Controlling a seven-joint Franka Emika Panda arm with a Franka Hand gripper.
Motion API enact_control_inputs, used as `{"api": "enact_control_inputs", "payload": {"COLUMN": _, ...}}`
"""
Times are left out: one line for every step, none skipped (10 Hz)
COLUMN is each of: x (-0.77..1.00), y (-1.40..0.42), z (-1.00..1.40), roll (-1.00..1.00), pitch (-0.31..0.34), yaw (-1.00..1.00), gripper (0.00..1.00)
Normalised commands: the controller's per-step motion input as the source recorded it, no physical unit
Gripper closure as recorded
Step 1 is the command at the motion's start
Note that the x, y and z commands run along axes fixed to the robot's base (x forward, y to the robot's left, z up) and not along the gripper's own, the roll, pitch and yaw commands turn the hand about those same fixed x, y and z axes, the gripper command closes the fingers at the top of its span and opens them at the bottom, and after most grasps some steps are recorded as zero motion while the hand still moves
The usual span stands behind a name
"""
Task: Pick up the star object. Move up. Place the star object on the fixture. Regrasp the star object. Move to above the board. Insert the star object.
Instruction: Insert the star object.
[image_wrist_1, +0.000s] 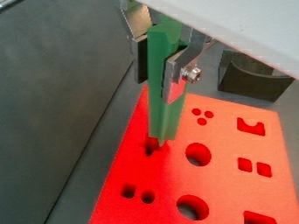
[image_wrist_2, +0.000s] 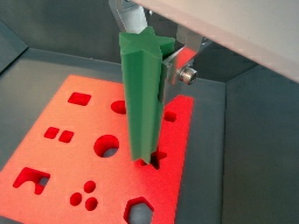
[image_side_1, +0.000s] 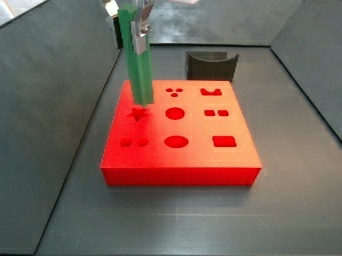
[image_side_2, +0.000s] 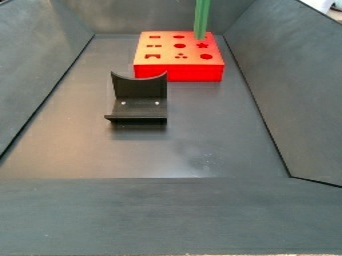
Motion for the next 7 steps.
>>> {"api": "enact_control_inputs", "payload": {"x": 0.01, "y": 0.0, "z": -0.39, "roll": 0.0, "pitch": -0.029, "yaw": -0.02, "gripper": 1.0}}
{"api": "enact_control_inputs", "payload": {"x": 0.03, "y": 0.05, "z": -0.11, "roll": 0.0, "pitch": -0.004, "yaw": 0.0, "gripper": 1.0}}
{"api": "enact_control_inputs", "payload": {"x": 0.0, "y": -0.05, "z": -0.18, "roll": 0.07, "pitch": -0.007, "yaw": 0.0, "gripper": 1.0}}
{"api": "enact_control_inputs", "payload": {"x": 0.0, "y": -0.07, "z": -0.25, "roll": 0.04, "pitch": -0.031, "yaw": 0.0, "gripper": 1.0}}
{"api": "enact_control_inputs", "payload": {"x": 0.0, "y": 0.0, "z": -0.03, "roll": 0.0, "pitch": 0.0, "yaw": 0.0, "gripper": 1.0}}
{"api": "enact_control_inputs", "payload": {"x": 0.0, "y": 0.0, "z": -0.05, "roll": 0.0, "pitch": 0.0, "yaw": 0.0, "gripper": 1.0}}
{"api": "enact_control_inputs", "payload": {"x": -0.08, "y": 0.0, "z": -0.04, "roll": 0.0, "pitch": 0.014, "yaw": 0.0, "gripper": 1.0}}
